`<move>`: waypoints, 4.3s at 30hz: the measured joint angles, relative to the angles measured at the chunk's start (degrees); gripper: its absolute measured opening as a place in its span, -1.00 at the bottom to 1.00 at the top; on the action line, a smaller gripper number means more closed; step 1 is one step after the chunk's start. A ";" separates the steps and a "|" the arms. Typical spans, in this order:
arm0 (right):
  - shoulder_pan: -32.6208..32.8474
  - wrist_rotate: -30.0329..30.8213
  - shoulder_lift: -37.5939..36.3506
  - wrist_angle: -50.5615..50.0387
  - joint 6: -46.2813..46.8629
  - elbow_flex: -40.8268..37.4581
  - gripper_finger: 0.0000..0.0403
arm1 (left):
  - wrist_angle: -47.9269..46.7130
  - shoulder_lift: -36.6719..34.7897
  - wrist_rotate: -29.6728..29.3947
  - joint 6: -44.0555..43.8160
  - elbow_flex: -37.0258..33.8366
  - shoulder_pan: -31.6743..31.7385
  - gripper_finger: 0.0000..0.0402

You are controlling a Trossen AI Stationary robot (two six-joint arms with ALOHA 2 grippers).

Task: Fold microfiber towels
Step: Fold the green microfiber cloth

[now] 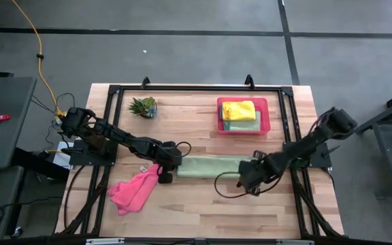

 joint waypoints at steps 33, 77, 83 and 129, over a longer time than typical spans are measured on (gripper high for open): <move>-4.39 2.81 -36.88 29.14 61.62 -39.24 0.09 | 0.91 0.02 -1.01 -1.54 -0.09 -0.07 -1.00; -4.69 1.82 -26.86 25.49 62.00 -31.19 -0.91 | 1.67 0.04 -2.27 -2.90 -0.09 -0.06 -1.00; -4.69 0.29 -27.47 12.64 60.51 -22.87 -0.97 | 4.68 0.22 -2.73 -0.54 -0.17 -0.20 -1.00; -14.05 3.37 7.94 46.24 48.81 2.46 -1.00 | 11.76 5.62 -4.13 -0.40 2.64 -0.96 -1.00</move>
